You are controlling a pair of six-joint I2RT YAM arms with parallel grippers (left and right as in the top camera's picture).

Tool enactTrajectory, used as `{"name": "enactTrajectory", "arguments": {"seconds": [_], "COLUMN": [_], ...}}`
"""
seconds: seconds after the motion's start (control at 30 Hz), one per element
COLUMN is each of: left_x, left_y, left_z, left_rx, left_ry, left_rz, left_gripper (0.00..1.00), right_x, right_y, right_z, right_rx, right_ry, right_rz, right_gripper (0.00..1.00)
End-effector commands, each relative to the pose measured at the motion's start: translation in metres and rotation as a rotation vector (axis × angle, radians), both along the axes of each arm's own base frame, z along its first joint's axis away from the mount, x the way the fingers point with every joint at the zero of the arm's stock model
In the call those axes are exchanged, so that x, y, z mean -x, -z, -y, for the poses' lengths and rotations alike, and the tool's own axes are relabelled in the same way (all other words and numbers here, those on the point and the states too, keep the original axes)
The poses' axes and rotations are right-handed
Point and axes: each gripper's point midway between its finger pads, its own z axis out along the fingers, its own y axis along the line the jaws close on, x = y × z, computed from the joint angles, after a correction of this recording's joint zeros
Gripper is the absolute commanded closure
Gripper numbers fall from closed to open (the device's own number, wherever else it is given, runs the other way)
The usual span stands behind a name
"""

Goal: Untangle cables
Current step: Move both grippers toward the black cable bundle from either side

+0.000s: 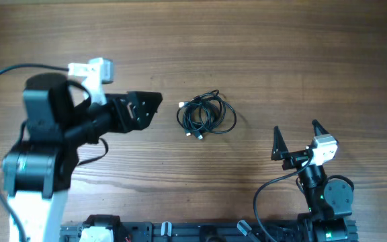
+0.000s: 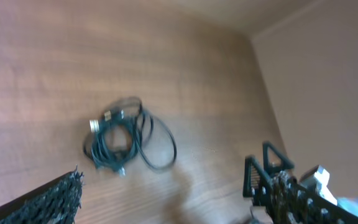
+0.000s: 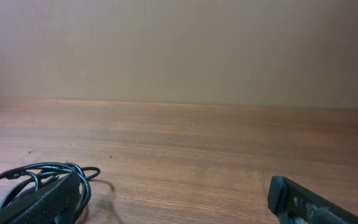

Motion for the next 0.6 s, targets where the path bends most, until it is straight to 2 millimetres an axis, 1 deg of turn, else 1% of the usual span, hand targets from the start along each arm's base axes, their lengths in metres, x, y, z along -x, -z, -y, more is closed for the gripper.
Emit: {"name": "enactTrajectory", "arguments": {"seconds": [0.0, 0.03, 0.07, 0.1, 0.13, 0.17, 0.2, 0.23, 0.3, 0.33, 0.37, 0.4, 0.47, 0.57], "left_x": [-0.002, -0.003, -0.003, -0.005, -0.007, -0.009, -0.011, -0.012, -0.011, -0.011, -0.011, -0.010, -0.010, -0.011], "left_y": [0.023, 0.039, 0.050, 0.060, 0.070, 0.075, 0.081, 0.083, 0.088, 0.089, 0.089, 0.089, 0.090, 0.091], "left_z": [0.013, 0.015, 0.016, 0.016, 0.016, 0.017, 0.017, 0.017, 0.019, 0.019, 0.020, 0.020, 0.020, 0.022], "left_rx": [-0.005, -0.033, -0.063, -0.098, -0.135, -0.148, -0.150, -0.147, -0.149, -0.150, -0.152, -0.153, -0.152, -0.150], "left_ry": [0.083, 0.085, 0.084, 0.078, 0.072, 0.071, 0.072, 0.068, 0.077, 0.079, 0.082, 0.084, 0.084, 0.088], "left_rz": [-0.105, -0.169, -0.210, -0.238, -0.263, -0.275, -0.296, -0.309, -0.333, -0.333, -0.330, -0.331, -0.334, -0.341], "left_gripper": [0.00, 0.00, 0.00, 0.00, 0.00, 0.00, 0.00, 0.00, 0.00, 0.00, 0.00, 0.00, 0.00, 0.00], "right_x": [-0.001, 0.001, 0.006, 0.011, 0.016, 0.016, 0.013, 0.016, 0.032, 0.036, 0.037, 0.032, 0.023, 0.005], "right_y": [-0.004, -0.016, -0.028, -0.031, -0.027, -0.025, -0.032, -0.048, -0.097, -0.112, -0.123, -0.122, -0.112, -0.096], "right_z": [0.004, -0.002, -0.019, -0.033, -0.044, -0.045, -0.038, -0.039, -0.040, -0.039, -0.039, -0.034, -0.030, -0.036], "right_rx": [-0.009, -0.071, -0.213, -0.342, -0.477, -0.641, -0.783, -0.806, -0.753, -0.712, -0.637, -0.584, -0.515, -0.482], "right_ry": [0.025, -0.010, -0.123, -0.216, -0.283, -0.292, -0.260, -0.296, -0.381, -0.382, -0.352, -0.277, -0.183, -0.133], "right_rz": [0.018, 0.055, 0.068, 0.032, -0.040, -0.105, -0.111, -0.056, 0.134, 0.167, 0.154, 0.066, -0.124, -0.425], "right_gripper": [0.00, 0.00, 0.00, 0.00, 0.00, 0.00, 0.00, 0.00, 0.00, 0.00, 0.00, 0.00, 0.00, 0.00]}}
